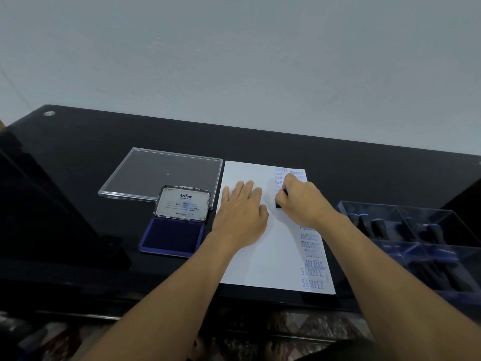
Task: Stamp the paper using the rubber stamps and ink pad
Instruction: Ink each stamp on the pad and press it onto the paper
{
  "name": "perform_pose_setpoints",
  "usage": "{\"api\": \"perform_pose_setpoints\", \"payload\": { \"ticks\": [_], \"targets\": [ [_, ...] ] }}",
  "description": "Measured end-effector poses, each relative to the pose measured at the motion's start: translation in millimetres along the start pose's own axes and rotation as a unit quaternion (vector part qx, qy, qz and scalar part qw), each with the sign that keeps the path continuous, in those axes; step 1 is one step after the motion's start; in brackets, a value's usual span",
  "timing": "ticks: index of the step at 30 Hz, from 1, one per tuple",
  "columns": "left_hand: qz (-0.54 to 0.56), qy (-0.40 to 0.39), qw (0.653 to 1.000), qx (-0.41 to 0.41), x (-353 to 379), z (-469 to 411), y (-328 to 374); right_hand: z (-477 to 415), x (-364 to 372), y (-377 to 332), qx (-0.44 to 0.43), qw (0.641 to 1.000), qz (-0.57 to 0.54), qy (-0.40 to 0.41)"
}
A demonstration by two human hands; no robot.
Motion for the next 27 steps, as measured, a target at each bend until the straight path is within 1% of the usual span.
{"api": "perform_pose_setpoints", "payload": {
  "ticks": [5,13,19,27],
  "targets": [
    [0.000,-0.002,1.000,0.002,0.1,-0.1,0.0,-0.9,-0.1,-0.1,-0.001,1.000,0.000,0.000],
    [-0.011,0.007,1.000,0.008,-1.0,-0.2,0.7,4.9,-1.4,0.5,-0.001,1.000,-0.001,0.025],
    [-0.007,0.009,1.000,0.007,-3.1,0.0,1.5,3.5,-3.1,-0.7,-0.001,1.000,0.011,0.022],
    [-0.005,-0.002,1.000,0.006,-0.9,0.1,0.7,5.3,-2.3,0.4,-0.003,0.999,0.009,0.032]
  ]
}}
Point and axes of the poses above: each hand's wrist, its own z-axis away from the middle knuckle, its own x-axis out of the palm, y = z × x, the point moved 9 cm from there along -z, towards the middle knuckle, and after that the axes turned 7 degrees about y, right-handed, at the moved point
